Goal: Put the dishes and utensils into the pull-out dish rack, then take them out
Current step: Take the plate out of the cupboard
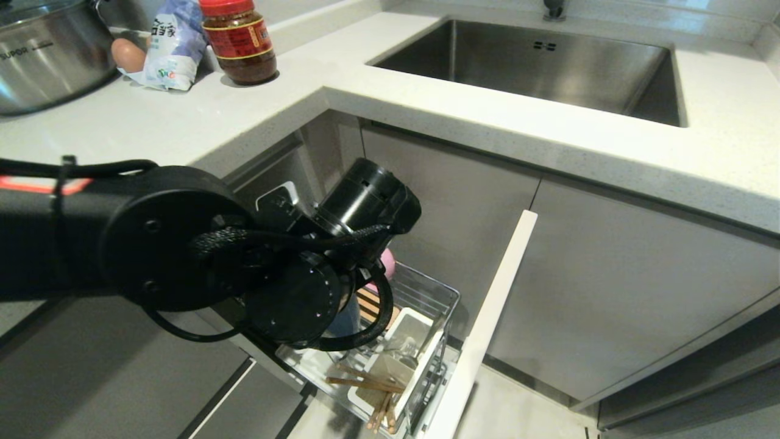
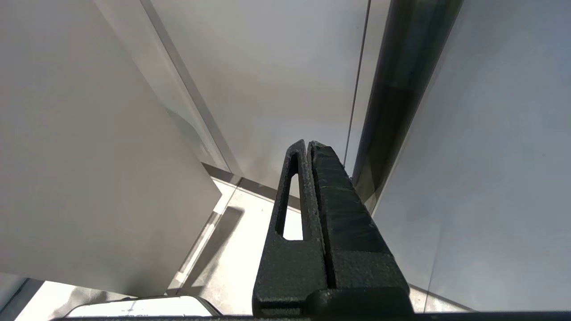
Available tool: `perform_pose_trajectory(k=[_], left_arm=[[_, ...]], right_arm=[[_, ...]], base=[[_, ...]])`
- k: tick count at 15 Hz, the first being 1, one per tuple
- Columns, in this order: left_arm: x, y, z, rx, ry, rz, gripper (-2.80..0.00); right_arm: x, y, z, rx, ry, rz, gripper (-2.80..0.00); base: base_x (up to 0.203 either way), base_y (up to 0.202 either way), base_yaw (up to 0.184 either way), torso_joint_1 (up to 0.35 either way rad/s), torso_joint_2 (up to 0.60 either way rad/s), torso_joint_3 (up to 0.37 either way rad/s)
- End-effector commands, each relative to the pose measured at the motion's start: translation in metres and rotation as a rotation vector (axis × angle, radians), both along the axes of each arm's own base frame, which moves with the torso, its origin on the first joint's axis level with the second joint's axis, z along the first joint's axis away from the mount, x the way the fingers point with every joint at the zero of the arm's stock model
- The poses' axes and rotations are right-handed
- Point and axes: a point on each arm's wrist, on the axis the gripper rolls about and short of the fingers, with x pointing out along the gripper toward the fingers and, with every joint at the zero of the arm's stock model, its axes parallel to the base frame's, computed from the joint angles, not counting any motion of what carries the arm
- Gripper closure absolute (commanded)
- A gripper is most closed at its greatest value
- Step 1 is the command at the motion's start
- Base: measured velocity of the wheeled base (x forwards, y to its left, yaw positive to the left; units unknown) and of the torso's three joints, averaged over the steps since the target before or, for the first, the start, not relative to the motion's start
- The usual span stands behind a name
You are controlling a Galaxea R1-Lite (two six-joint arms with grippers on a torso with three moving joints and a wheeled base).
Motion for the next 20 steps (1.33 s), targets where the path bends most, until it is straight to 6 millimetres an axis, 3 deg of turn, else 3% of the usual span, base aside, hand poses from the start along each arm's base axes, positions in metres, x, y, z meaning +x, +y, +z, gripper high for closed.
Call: perform_pose_trajectory(k=[1,6,13,15,20], left_arm=[[-0.027,0.012,0.034,-0.092,-0.072,-0.047,0.0],[-0.087,0.054,0.098,-0.212,-0.214,-0.215,0.0],[-0.143,0.162,0.183,-0.328,-0.593,-0.278,0.0],[-0.15,0.185,0.195,-0.283,-0.697,-0.205,0.0],[-0.147,0.215,0.204,0.006,-0.775,0.137,0.0]], right_arm=[[0.0,0.0,0.0,0.0,-0.005,0.0,0.0],[0.0,0.0,0.0,0.0,-0.005,0.0,0.0],[0.0,0.0,0.0,0.0,-0.005,0.002,0.0],[0.0,0.0,0.0,0.0,-0.005,0.0,0.0],[0.0,0.0,0.0,0.0,-0.005,0.0,0.0]], base=[[0.0,0.0,0.0,0.0,0.0,0.0],[0.0,0.0,0.0,0.0,0.0,0.0],[0.0,0.0,0.0,0.0,0.0,0.0],[0.0,0.0,0.0,0.0,0.0,0.0],[0.0,0.0,0.0,0.0,0.0,0.0]])
